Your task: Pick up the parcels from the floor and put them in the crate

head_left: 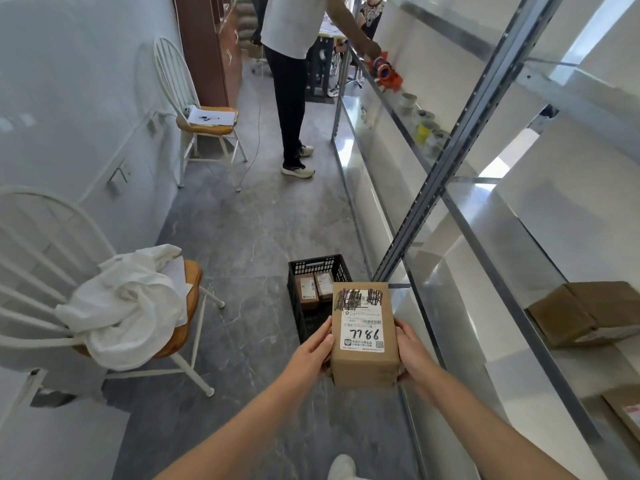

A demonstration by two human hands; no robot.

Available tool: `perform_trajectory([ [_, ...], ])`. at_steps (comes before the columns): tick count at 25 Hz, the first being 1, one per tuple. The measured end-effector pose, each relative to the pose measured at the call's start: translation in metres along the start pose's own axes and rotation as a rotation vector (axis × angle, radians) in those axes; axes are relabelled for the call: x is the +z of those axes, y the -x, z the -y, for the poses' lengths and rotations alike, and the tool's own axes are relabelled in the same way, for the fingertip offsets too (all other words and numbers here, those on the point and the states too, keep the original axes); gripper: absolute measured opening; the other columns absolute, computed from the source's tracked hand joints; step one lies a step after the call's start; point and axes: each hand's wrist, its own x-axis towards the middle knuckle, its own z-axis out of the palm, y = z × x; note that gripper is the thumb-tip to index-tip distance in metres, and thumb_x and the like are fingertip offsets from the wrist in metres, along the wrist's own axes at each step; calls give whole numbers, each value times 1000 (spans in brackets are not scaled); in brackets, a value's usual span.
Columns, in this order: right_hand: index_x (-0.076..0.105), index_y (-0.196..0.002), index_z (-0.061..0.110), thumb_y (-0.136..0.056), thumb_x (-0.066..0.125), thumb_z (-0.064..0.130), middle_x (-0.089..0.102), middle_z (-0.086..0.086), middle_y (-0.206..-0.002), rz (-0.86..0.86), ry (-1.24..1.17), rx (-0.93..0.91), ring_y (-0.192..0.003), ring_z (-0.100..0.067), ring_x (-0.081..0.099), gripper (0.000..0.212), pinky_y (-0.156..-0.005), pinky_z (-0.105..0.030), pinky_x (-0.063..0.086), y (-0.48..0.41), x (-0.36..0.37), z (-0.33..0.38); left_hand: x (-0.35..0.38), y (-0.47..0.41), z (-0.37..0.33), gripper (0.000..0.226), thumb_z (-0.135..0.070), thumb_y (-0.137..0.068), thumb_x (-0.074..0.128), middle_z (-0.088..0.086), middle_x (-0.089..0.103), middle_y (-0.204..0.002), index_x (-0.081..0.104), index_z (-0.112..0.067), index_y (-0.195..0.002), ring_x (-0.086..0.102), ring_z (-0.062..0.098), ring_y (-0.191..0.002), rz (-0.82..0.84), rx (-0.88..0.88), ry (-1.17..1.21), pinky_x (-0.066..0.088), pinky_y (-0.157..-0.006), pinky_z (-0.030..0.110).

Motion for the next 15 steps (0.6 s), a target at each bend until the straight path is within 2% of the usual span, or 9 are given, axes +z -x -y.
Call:
perform_trajectory([
  [3,42,-130,44,-104,35,42,70,3,-112,16,26,-20,-102,-23,65,26,-72,-37,52,-27,0,18,0,-23,-12,39,-39,-99,51,-19,58,-135,45,-58,-132,55,7,-124,-27,33,-16,47,-105,38],
  [6,43,-132,44,-105,31,41,69,1,-113,44,17,-22,-103,-25,65,30,-66,-33,48,-59,-4,42,1,-47,-31,39,-39,-99,50,-22,58,-134,45,-64,-129,54,6,-124,-49,32,-18,46,-106,38],
  [9,42,-135,45,-106,30,42,69,2,-113,76,-1,-26,-102,-22,65,32,-70,-34,50,-84,-12,64,8,-70,-54,39,-32,-100,51,-18,60,-132,51,-64,-122,56,9,-123,-80,29,-6,48,-104,37],
  [12,45,-131,47,-105,32,43,71,4,-112,129,-48,-9,-103,-23,67,30,-74,-37,53,-113,-30,87,20,-102,-78,42,-25,-100,50,-15,59,-135,48,-53,-133,55,11,-125,-109,52,-10,47,-104,37],
  [15,46,-123,53,-104,35,45,72,6,-113,223,-52,38,-105,-26,66,23,-86,-56,54,-149,-52,104,36,-134,-92,46,-21,-101,50,-12,57,-138,44,-41,-142,55,12,-125,-154,41,-18,47,-104,38],
])
